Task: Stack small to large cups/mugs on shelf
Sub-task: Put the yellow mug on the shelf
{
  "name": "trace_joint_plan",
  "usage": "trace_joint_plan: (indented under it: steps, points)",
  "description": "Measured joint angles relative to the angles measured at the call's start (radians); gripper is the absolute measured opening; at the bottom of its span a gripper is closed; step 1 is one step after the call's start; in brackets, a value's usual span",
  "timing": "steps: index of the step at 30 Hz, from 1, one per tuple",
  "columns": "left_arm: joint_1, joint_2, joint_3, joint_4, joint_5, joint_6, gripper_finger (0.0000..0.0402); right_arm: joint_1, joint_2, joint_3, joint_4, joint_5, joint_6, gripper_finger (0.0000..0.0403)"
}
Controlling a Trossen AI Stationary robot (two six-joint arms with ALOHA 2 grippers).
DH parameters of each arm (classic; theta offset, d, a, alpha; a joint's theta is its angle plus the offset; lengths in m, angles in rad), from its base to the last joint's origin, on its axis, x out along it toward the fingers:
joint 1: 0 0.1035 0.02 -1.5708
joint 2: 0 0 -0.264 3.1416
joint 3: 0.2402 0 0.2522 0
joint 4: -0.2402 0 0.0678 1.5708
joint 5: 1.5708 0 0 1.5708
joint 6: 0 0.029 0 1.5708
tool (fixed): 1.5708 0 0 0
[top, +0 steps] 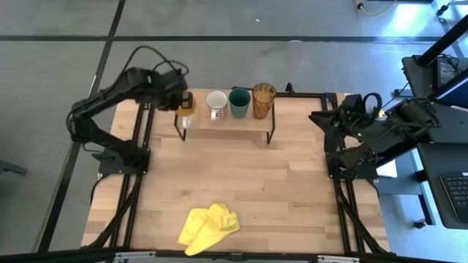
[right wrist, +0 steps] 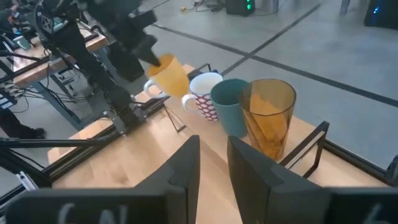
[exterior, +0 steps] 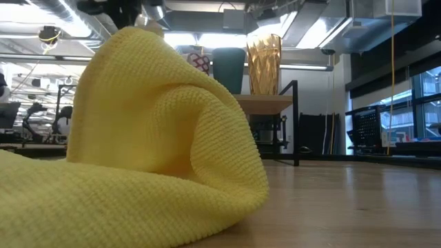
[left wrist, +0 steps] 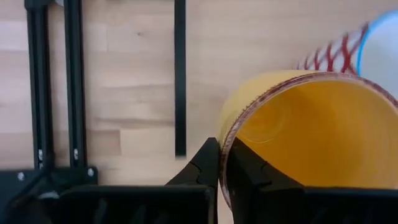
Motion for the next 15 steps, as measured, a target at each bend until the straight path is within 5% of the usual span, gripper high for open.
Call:
trace_joint_plan:
  steps: [15]
  points:
    - [0.186, 0.2, 0.098, -0.001, 0.091, 0.284, 0.0007, 0.0, 0.008, 0.0, 0.0, -0.017, 0.024, 0.0083]
